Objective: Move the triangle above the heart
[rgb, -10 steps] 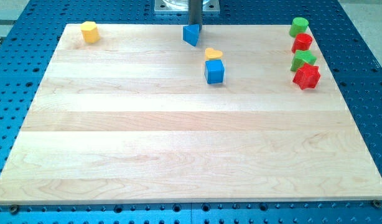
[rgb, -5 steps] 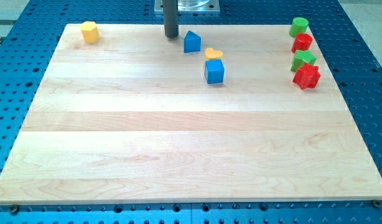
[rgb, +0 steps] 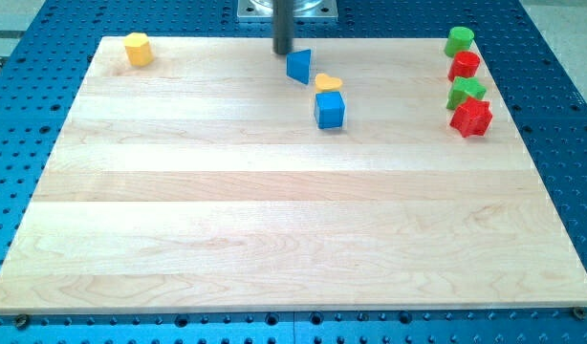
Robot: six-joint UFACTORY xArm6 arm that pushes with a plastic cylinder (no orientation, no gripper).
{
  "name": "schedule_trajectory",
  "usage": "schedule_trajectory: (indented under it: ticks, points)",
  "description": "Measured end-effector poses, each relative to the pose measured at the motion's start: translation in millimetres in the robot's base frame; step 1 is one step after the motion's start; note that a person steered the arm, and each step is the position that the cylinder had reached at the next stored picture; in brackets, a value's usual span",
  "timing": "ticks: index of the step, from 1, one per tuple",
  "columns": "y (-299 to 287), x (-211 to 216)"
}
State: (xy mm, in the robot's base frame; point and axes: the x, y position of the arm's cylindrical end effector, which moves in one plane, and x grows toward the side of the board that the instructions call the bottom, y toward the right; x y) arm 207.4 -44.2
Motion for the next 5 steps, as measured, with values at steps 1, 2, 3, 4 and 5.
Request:
schedule_trajectory:
  ticks: [1,2,3,4,5]
  points:
    - [-27,24]
    - [9,31]
    - [44,31]
    - [59,31]
    - [56,31]
